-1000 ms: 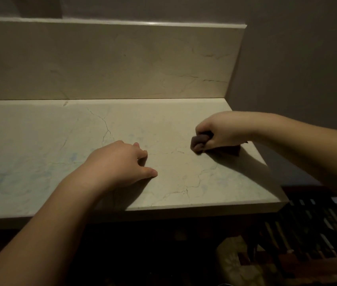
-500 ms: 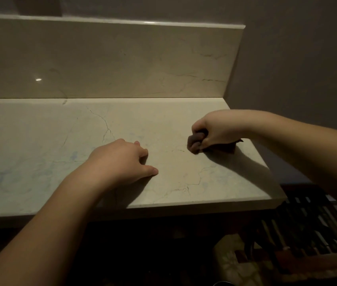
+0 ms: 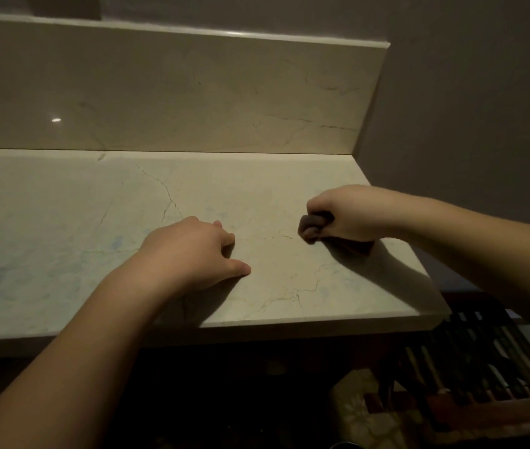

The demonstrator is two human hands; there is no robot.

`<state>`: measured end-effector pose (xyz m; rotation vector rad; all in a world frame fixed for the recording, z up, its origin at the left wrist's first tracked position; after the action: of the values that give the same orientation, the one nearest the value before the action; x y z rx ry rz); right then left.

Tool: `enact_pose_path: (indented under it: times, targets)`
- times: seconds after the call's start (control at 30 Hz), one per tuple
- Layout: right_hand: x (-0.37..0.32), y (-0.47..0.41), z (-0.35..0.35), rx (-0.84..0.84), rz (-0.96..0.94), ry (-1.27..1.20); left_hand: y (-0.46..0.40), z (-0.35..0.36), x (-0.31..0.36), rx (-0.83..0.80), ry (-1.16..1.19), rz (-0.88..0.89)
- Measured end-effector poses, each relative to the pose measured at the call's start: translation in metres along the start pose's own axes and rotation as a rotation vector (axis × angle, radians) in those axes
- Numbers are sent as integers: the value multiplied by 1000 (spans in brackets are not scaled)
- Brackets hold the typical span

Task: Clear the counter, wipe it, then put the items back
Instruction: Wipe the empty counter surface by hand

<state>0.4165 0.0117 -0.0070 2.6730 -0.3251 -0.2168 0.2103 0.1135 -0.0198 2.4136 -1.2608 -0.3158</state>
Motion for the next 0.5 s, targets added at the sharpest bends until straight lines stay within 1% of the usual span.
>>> enact_pose_path:
  times: [0.07,0.17,0.23,0.33,0.43,0.5]
  targets:
    - [11,-7,-5,25,22,-42,0,0,-1,-4,4,-5]
    - [38,-29,-25,188,104,-36,0,0,0,-24,0,-12]
    - [58,-42,-36,249,140,-76,0,0,2,-31,4,-17]
    - [83,-57,-51,250,134,-164,0,1,3,-34,23,-35]
    - [101,-66,-73,391,130,-201,0,-1,6,-42,22,-59]
    - [106,-75,-77,422,140,-147,-1,-3,10,-44,9,-77]
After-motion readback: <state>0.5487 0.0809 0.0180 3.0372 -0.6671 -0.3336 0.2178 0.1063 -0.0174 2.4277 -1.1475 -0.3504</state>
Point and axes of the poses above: each hand's wrist, its own y-axis away from the middle knuckle, its own z-axis out of the palm, x = y × z, the point moved 5 cm from there along -y, towards the middle knuckle, and after that the axes turned 11 degrees about -x, right-handed, at the moved point
